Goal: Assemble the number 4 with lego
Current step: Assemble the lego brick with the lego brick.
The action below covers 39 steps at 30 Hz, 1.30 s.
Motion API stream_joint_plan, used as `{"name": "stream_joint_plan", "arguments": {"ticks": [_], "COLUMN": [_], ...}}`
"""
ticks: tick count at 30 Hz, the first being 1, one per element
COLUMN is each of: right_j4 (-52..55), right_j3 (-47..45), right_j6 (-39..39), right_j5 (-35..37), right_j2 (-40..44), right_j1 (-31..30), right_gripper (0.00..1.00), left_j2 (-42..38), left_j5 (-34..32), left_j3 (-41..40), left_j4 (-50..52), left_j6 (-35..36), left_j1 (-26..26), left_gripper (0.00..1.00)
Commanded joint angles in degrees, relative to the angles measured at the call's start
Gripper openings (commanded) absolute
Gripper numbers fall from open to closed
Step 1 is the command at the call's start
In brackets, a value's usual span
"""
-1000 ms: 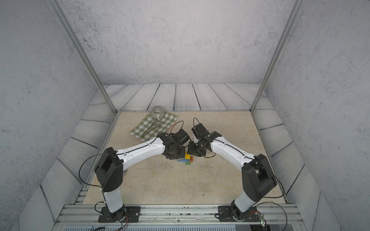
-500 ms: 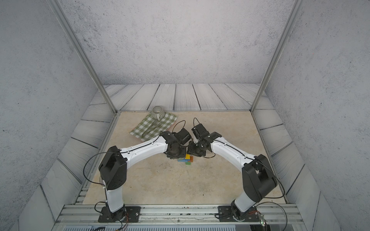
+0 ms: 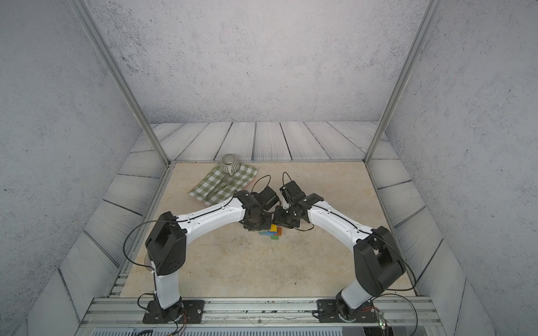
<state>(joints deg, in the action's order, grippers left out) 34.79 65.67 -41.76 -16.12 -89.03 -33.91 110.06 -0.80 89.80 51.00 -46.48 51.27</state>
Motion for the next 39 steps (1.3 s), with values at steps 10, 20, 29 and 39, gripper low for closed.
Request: {"name": "stream_joint_plan", "arguments": {"ticks": [10,20,29,39], "right_j4": [8.5,7.7,6.5,5.9], "right_j3": [-6.5,-9.1,-11.2,-12.0], "right_j6": [-0.2,-0.4,-0.8,-1.0], "right_j5": [4.7,4.9,4.7,4.4], "right_j2": [-0.3,1.0,1.7,2.2], "right_j1": [0.5,0.6,0.8,0.8], "right_gripper": [0.33,0.33,0.33,0.33], "left_j2": [0.7,-0.5,-0.2,1.9], "left_j5": [2.1,2.4,2.5,1.8], "left_j3": [-1.3,-1.7,-1.7,-0.2], "left_j4": [0.8,0.1,-0.1,0.9], "left_j6": [0.5,0.7,1.0,1.3], "left_j1": [0.5,0.6,1.2,2.1], "left_gripper": [0.10,0.17,0.17,0.08]}}
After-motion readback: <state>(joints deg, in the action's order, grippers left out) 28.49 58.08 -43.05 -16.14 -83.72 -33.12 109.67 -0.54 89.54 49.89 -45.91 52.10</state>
